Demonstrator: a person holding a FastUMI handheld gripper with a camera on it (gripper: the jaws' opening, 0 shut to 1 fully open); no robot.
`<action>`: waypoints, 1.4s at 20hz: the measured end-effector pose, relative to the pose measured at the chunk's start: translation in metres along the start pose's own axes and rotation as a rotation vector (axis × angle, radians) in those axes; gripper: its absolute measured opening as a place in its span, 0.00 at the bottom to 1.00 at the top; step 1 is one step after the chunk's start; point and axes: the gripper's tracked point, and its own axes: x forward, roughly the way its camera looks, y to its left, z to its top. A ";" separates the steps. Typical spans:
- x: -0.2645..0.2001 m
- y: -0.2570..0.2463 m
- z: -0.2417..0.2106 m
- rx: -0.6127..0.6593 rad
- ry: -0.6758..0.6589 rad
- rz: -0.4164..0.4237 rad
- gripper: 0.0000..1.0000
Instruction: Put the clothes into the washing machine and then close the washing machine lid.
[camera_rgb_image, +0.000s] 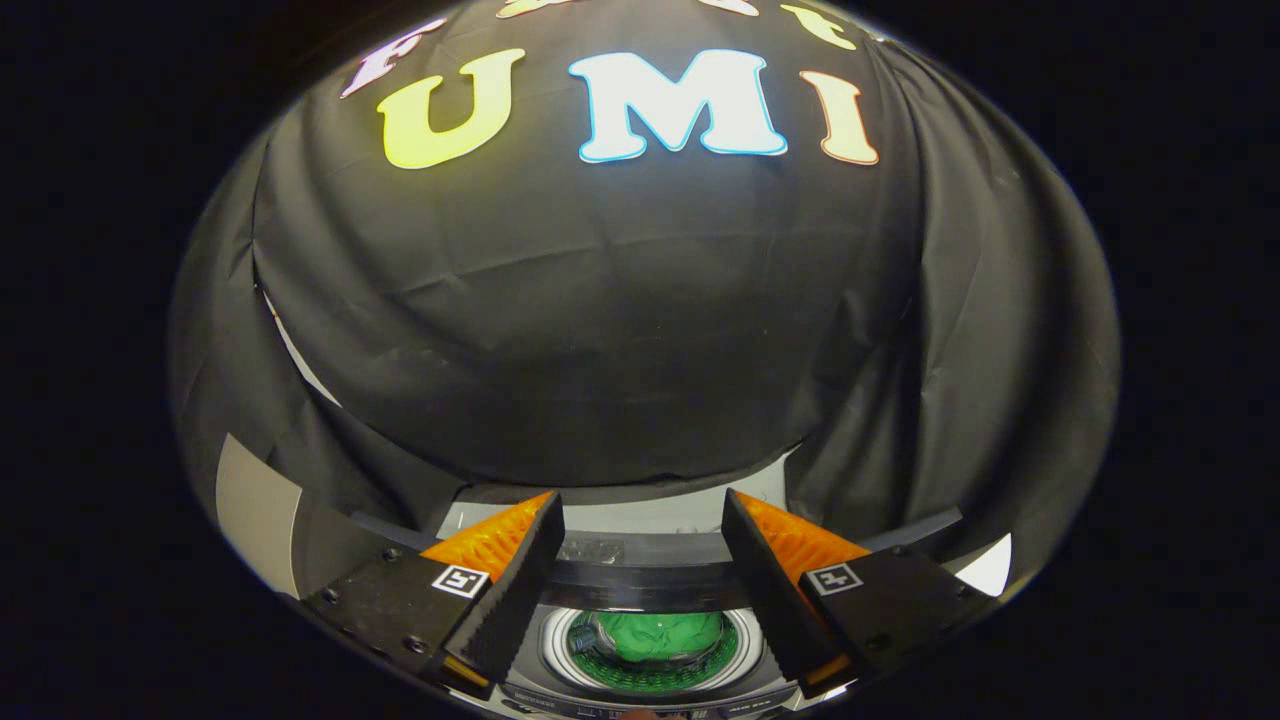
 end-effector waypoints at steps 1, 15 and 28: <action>-0.003 0.000 -0.003 -0.005 -0.008 0.002 0.99; -0.028 0.002 -0.027 -0.019 -0.046 0.007 0.99; -0.062 0.002 -0.071 -0.022 -0.186 0.007 0.99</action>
